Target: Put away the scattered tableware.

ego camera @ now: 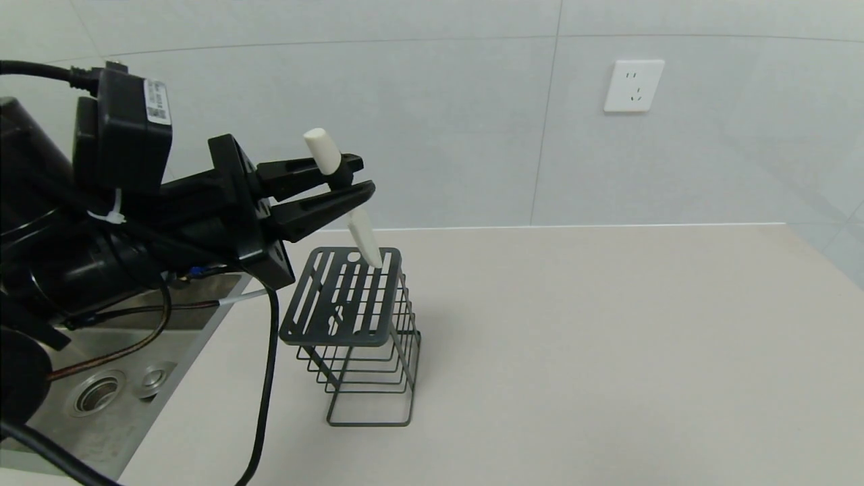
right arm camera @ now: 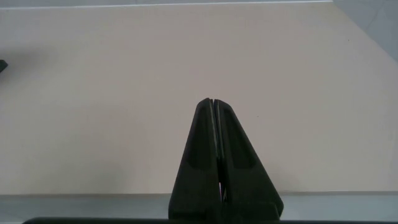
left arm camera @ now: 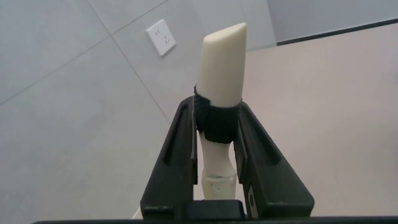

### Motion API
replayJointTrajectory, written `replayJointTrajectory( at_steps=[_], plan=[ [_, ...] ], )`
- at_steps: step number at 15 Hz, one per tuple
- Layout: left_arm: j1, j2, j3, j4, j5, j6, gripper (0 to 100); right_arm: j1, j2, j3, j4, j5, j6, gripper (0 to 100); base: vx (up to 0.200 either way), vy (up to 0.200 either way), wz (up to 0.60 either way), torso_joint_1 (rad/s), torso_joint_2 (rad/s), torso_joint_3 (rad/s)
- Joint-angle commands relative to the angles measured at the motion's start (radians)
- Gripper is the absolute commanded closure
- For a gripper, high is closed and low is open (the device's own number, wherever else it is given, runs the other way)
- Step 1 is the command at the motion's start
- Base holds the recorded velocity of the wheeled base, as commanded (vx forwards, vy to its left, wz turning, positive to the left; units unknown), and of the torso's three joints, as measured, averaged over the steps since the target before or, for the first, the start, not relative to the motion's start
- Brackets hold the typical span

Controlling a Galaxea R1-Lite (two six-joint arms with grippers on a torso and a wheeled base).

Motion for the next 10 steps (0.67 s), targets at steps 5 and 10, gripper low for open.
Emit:
replayJointTrajectory(
  at_steps=[5, 10],
  plan=[
    [-0.02, 0.027, -0.005, -0.014, -0.004, 0.001, 100, 0.0, 0.001, 0.0, -0.001, -0.001, 0.0, 100, 0.0, 0.0, 0.0, 0.0, 0.0, 0.0],
    [-0.001, 0.045, -0.007, -0.023, -0.004, 0.004, 100, 0.0, 0.001, 0.0, -0.001, -0.001, 0.0, 100, 0.0, 0.0, 0.0, 0.0, 0.0, 0.0]
  ],
)
